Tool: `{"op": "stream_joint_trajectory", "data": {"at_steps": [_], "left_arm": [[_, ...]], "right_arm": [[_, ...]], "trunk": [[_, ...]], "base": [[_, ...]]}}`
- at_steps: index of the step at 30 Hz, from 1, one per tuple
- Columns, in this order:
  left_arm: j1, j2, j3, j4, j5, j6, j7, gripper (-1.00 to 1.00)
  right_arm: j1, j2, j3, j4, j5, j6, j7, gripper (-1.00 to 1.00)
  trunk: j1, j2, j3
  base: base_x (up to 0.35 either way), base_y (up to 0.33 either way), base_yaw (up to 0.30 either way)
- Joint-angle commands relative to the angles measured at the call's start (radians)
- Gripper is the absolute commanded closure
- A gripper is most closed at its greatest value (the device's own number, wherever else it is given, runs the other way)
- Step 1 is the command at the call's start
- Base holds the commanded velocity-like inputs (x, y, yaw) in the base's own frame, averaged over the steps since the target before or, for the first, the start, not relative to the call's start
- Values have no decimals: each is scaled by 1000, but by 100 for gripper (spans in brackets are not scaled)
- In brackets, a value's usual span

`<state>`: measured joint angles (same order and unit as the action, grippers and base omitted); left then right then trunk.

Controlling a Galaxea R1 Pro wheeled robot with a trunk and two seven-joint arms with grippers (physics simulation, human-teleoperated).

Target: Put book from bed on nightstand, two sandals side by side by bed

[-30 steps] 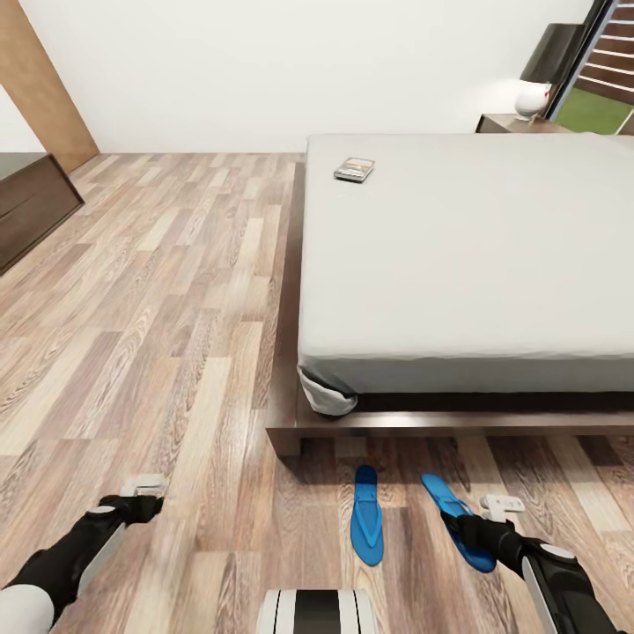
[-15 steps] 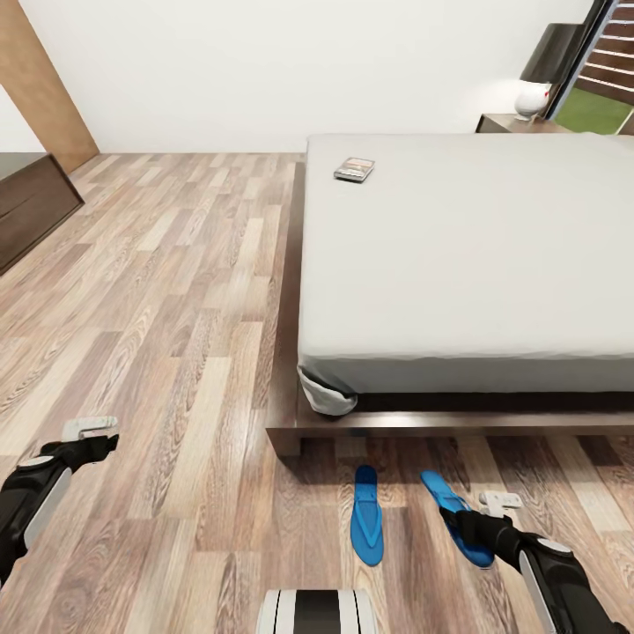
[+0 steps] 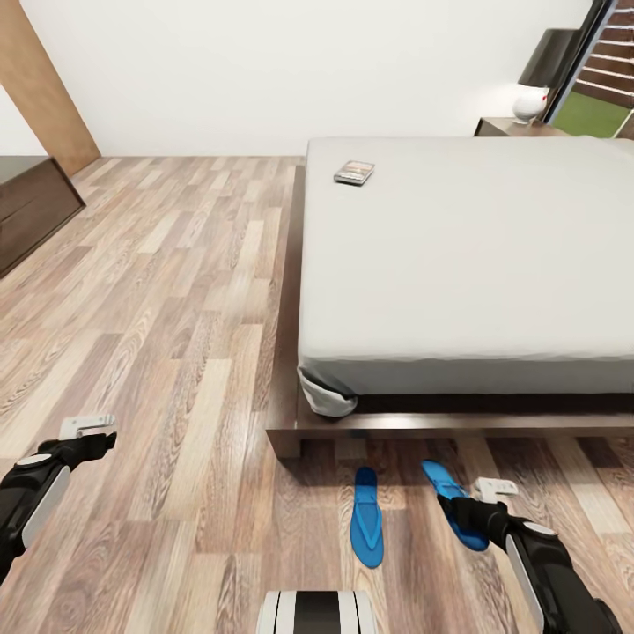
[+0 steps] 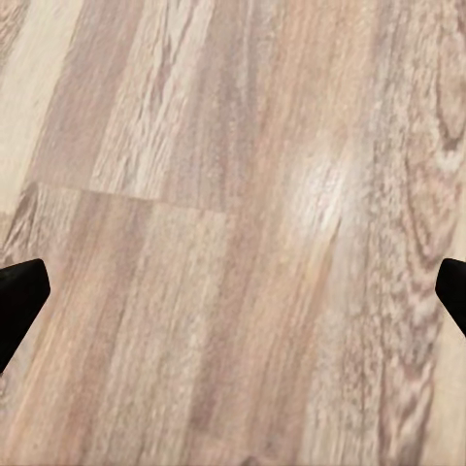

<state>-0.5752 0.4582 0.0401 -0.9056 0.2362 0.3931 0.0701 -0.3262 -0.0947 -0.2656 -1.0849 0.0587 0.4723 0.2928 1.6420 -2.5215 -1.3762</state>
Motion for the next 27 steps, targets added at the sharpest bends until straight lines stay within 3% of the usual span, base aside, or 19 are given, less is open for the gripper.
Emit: {"op": "stream_joint_trajectory", "data": {"at_steps": [1, 10, 27], "left_arm": [[0, 0, -1, -2, 11, 5, 7, -100], [0, 1, -1, -2, 11, 4, 7, -100], [1, 1, -2, -1, 11, 2, 8, -100]], "right_arm": [[-2, 1, 0, 5, 7, 3, 7, 100], [-23, 5, 6, 76, 7, -62, 4, 100], [-25, 14, 6, 83, 7, -69, 3, 100]], "trunk": [[-1, 0, 3], [-1, 0, 3], [-1, 0, 3]], "base": [[0, 0, 0], [0, 0, 0], [0, 115, 0]]}}
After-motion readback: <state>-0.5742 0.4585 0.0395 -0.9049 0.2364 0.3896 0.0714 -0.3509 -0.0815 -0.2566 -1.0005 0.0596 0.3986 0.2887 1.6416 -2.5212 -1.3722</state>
